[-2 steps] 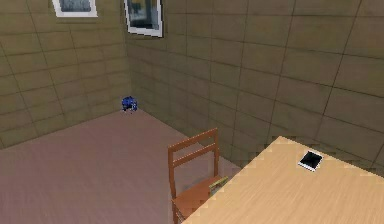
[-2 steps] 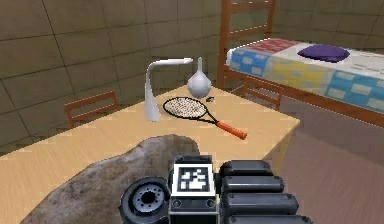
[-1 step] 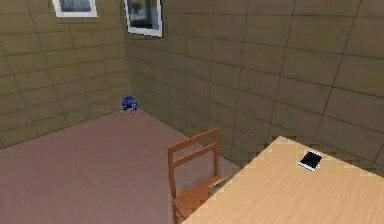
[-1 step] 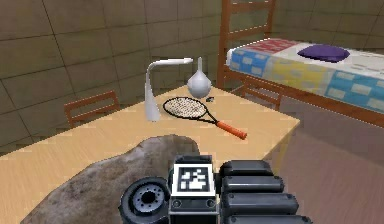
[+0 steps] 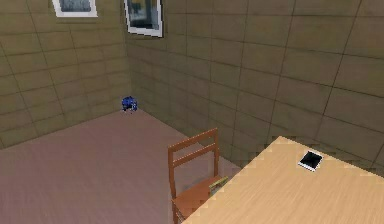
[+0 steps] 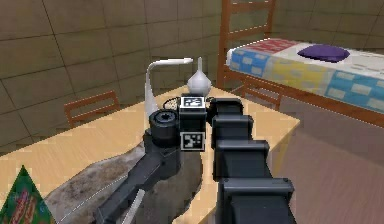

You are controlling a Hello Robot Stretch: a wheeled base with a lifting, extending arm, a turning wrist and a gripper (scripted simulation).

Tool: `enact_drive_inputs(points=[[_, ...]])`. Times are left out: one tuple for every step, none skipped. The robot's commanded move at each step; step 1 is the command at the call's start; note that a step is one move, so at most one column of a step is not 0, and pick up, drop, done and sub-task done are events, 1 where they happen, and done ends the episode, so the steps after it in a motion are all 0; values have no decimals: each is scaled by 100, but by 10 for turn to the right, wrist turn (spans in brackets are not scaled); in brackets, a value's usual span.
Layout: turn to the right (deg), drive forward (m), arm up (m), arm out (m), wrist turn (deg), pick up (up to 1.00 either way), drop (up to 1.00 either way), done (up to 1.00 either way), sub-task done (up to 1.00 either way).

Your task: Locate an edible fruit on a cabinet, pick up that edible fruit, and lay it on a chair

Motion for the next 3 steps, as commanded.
enact_drive_inputs(points=[[0, 0, 0, 0, 450, 0, 0, 0, 0], [0, 0, 0, 0, 450, 0, 0, 0, 0], [0, 0, 0, 0, 450, 0, 0, 0, 0]])
